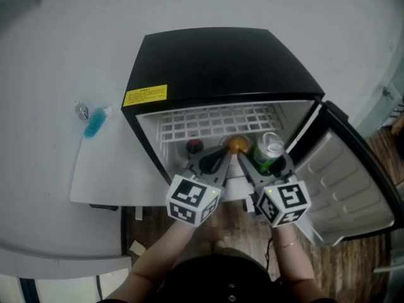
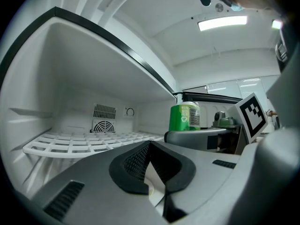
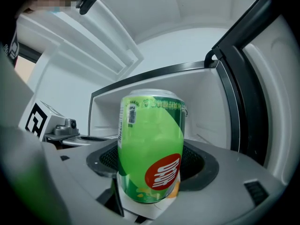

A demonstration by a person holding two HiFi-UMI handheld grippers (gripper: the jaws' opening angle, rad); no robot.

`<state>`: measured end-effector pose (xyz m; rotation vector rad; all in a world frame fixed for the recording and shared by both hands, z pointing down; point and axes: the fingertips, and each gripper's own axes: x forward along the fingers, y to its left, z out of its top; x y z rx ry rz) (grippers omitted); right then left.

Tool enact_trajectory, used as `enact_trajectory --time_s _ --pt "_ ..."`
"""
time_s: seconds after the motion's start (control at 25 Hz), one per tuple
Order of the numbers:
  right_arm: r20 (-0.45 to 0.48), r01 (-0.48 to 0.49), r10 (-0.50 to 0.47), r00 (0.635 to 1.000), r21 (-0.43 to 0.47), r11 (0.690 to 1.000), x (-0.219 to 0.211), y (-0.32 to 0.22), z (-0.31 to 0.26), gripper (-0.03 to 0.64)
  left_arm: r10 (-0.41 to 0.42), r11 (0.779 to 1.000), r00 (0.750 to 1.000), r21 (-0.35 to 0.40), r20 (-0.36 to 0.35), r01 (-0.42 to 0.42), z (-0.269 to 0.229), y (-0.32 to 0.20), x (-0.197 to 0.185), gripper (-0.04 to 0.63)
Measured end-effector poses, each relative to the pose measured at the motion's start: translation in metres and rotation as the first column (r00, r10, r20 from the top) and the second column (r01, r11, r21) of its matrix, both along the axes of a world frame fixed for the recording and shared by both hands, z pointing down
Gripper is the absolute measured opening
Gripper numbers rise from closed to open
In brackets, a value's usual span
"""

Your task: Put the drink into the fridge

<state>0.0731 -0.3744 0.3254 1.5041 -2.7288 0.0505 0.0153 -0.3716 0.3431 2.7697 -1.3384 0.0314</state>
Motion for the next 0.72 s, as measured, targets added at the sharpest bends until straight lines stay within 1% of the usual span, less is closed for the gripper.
enact_trajectory --time_s 0.2,0.36,0.52,0.72 --pt "-0.007 -0.011 0.011 1.0 0.01 1.0 0.0 -0.017 -0.008 0.347 -0.019 1.0 0.999 0.001 -0.036 0.02 -0.009 -0.013 0.001 0.006" --pt "-0.011 -0.021 0.021 1.0 0.022 1.0 0.001 -0.031 -0.015 0.347 -0.014 1.0 0.999 0.013 -0.037 0.015 -0.014 -0.02 0.001 0.006" --pt "-0.023 -0.025 0.025 0.999 0.031 0.999 0.001 -0.044 -0.021 0.347 -0.015 1.0 0.998 0.009 -0.061 0.015 -0.017 -0.025 -0.002 0.006" --pt "-0.035 -0.049 0.05 0.998 0.041 0.998 0.002 -0.064 -0.027 0.347 -0.003 1.0 0.998 0.012 -0.061 0.004 -0.019 -0.031 0.001 0.006"
